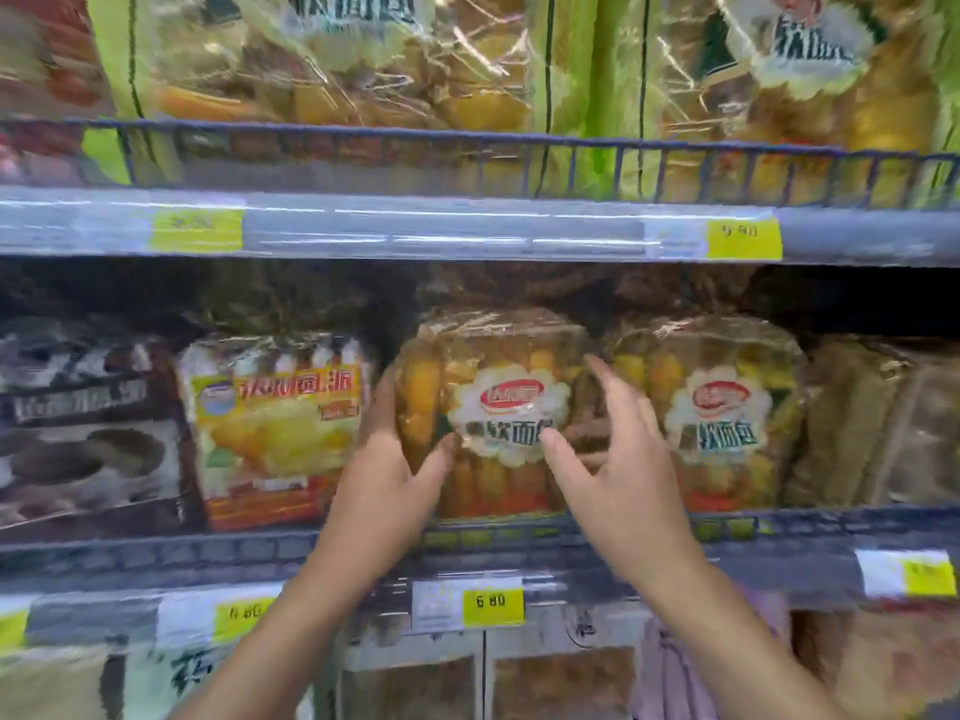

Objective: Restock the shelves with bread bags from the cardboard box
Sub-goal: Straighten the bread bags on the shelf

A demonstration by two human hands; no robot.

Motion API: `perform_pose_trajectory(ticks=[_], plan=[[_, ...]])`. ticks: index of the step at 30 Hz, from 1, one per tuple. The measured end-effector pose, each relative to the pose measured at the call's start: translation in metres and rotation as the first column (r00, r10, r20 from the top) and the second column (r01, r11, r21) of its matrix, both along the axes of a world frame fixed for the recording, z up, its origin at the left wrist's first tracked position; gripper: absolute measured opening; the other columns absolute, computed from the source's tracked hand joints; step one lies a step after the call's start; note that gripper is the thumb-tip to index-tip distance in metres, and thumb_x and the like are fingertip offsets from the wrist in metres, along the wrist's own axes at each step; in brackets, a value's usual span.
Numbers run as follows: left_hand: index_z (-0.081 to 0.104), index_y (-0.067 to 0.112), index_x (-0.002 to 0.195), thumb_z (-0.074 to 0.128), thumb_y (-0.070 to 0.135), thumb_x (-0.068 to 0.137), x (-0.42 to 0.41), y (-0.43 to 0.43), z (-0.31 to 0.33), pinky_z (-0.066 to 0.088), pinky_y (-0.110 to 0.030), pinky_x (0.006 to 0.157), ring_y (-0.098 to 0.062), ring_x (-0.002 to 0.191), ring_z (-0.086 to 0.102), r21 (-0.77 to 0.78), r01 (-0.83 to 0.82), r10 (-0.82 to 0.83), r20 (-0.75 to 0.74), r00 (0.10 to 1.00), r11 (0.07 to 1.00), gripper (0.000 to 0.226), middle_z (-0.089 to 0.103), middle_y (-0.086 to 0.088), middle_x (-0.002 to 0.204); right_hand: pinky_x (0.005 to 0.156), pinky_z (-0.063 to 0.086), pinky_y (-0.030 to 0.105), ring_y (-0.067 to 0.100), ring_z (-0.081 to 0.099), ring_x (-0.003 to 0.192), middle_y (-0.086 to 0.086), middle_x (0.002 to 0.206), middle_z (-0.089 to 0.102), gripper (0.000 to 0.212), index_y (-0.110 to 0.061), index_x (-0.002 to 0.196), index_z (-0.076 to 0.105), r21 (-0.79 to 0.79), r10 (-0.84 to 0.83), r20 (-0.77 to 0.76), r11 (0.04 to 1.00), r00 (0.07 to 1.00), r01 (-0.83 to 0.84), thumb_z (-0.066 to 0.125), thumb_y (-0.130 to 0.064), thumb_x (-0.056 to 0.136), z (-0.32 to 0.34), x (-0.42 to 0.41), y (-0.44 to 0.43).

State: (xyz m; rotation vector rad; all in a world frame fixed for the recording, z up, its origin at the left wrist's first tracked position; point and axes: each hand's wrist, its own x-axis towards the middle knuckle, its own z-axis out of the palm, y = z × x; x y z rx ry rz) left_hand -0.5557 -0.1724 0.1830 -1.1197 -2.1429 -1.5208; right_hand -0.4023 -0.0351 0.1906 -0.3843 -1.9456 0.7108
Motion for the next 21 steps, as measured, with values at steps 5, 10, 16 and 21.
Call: perform_pose_trajectory(ticks=[5,10,16,21], plan=[[0.013,0.04,0.159,0.065,0.034,0.097,-0.019,0.001,0.0,0.045,-0.032,0.099,-0.021,0.121,0.059,-0.067,0.094,-0.092,0.042,0.995,0.993,0.081,0.048,0.017,0.125,0.066,0.04,0.003,-0.011,0.057,0.087,-0.016,0.11,0.045,0.07,-0.034,0.153,0.031,0.03,-0.13,-0.007,0.991,0.991,0.13,0.065,-0.038,0.093,0.017,-0.007,-0.007],[0.014,0.04,0.158,0.06,0.035,0.1,-0.023,-0.001,-0.002,0.044,-0.033,0.106,-0.02,0.124,0.057,-0.05,0.126,-0.12,0.103,0.987,0.991,0.075,0.052,0.011,0.138,0.09,0.047,0.026,0.002,0.066,0.086,-0.002,0.153,0.035,0.068,-0.027,0.154,0.033,0.131,-0.192,0.023,0.973,0.981,0.188,0.059,-0.047,0.094,0.048,-0.023,-0.013],[0.009,0.048,0.157,0.056,0.029,0.103,-0.021,-0.005,0.0,0.047,-0.041,0.11,-0.016,0.123,0.054,0.036,0.209,-0.212,0.209,0.955,0.977,0.074,0.049,0.012,0.142,0.119,0.031,0.043,0.03,0.036,0.146,0.005,0.161,0.037,0.076,-0.026,0.157,0.03,-0.077,-0.145,0.24,0.983,0.96,0.167,0.051,-0.064,0.095,0.073,-0.048,-0.003],[0.011,0.043,0.157,0.057,0.029,0.103,-0.024,-0.007,0.0,0.051,-0.039,0.102,-0.016,0.116,0.057,0.068,0.208,-0.218,0.246,0.944,0.976,0.073,0.053,0.025,0.113,0.101,0.054,0.041,0.024,0.062,0.122,0.005,0.15,0.051,0.079,-0.047,0.144,0.033,-0.172,-0.052,0.102,0.983,0.993,0.069,0.062,-0.074,0.075,0.062,-0.05,-0.002]])
